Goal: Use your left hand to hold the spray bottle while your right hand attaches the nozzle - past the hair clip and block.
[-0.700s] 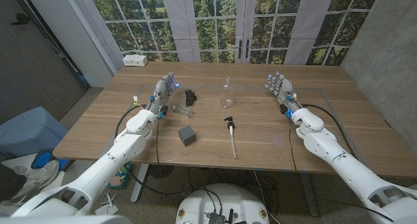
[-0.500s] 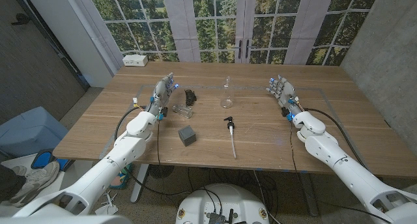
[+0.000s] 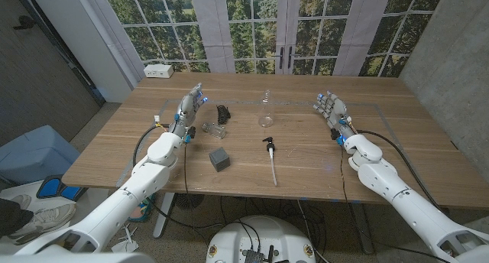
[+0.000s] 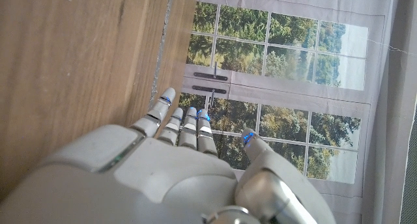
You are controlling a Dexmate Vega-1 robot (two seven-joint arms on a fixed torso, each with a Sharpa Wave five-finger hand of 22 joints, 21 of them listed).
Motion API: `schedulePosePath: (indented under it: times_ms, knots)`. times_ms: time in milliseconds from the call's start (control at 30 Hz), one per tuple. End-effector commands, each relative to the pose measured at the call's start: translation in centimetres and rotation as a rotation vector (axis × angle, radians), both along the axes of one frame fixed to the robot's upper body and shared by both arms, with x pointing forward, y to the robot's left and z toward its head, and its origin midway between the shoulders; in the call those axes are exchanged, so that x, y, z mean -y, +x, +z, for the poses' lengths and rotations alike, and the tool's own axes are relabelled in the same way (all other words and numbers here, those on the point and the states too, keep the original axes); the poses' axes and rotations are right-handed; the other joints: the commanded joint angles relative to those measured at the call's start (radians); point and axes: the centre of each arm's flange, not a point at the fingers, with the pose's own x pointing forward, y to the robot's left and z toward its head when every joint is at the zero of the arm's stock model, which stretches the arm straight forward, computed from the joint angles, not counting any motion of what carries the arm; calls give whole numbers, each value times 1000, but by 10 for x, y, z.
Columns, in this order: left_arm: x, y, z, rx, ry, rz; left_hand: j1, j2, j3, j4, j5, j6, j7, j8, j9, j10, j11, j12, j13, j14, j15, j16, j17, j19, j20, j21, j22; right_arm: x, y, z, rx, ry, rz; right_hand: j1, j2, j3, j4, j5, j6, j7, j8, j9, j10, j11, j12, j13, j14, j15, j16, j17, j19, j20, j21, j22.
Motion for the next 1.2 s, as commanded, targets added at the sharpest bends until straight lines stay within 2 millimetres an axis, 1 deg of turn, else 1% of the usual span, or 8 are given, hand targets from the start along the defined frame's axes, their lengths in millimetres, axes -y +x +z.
schedulePosePath:
  times_ms: [33, 67, 200, 300, 467, 833, 1033, 1200]
  knots:
    - [9, -1, 16, 59, 116, 73, 9, -56, -21, -50, -8, 3, -21, 5, 5, 9, 8, 5, 3, 15, -33, 6, 3, 13, -22, -14, 5, 4, -8, -5, 16, 1, -29, 11, 16, 0, -7, -2, 13, 1, 11, 5, 13, 4, 7, 5, 15, -26, 4, 2, 13, -40, -2, 5]
    - [11, -1, 17, 64, 131, 81, 12, -63, -24, -57, -8, 1, -22, 5, 5, 9, 10, 4, 4, 16, -30, 6, 3, 13, -20, -17, 5, 4, -9, -6, 16, -1, -32, 12, 16, 0, -8, -2, 14, 2, 11, 5, 14, 5, 7, 5, 17, -25, 4, 2, 14, -40, -2, 5]
    - [17, 0, 25, 75, 200, 101, 41, -90, -29, -103, -12, -31, -24, 0, 7, -4, 21, -3, 5, 9, -18, 2, 5, 14, -12, -33, 7, 6, -13, -11, 17, 5, -41, 13, 13, -2, -13, -4, 16, 3, 12, 5, 18, 6, 8, 5, 20, -23, 6, 1, 17, -36, -4, 6]
    - [22, -1, 32, 90, 257, 116, 59, -97, -29, -124, -13, -55, -20, -3, 8, -17, 25, -6, 6, 2, -16, 0, 5, 10, -13, -43, 8, 9, -15, -13, 20, 10, -47, 14, 13, -2, -16, -4, 17, 4, 12, 5, 19, 6, 8, 5, 22, -20, 7, 0, 19, -34, -5, 6]
    - [28, -2, 42, 111, 341, 135, 87, -105, -29, -148, -17, -90, -21, -4, 9, -45, 24, -12, 7, -18, -13, -4, 6, 1, -16, -58, 9, 11, -18, -13, 26, 12, -54, 16, 11, -3, -19, -5, 18, 6, 12, 6, 21, 8, 9, 6, 23, -19, 7, 0, 21, -33, -7, 6]
    - [35, 3, 54, 129, 462, 134, 108, -112, -32, -159, -20, -114, -22, -1, 10, -65, 26, -13, 7, -29, -10, -4, 7, -2, -12, -69, 10, 6, -24, -14, 32, -3, -67, 19, 9, -5, -29, -8, 23, 10, 13, 6, 25, 10, 10, 6, 26, -15, 9, -2, 26, -28, -11, 6]
    - [38, 10, 61, 133, 526, 119, 117, -114, -32, -162, -21, -124, -18, 0, 11, -70, 25, -12, 8, -30, -10, -2, 7, -1, -13, -72, 10, -1, -28, -13, 38, -17, -76, 28, 8, -3, -41, -9, 27, 11, 14, 6, 31, 14, 12, 6, 30, -10, 9, -6, 30, -23, -15, 7]
    - [43, 15, 66, 140, 574, 107, 128, -120, -35, -165, -22, -126, -17, 4, 11, -68, 19, -8, 8, -20, -2, 3, 7, 10, -5, -73, 11, -5, -30, -12, 46, -19, -88, 31, 8, -2, -47, -10, 30, 13, 15, 6, 35, 17, 13, 6, 33, -9, 10, -8, 33, -20, -16, 7]
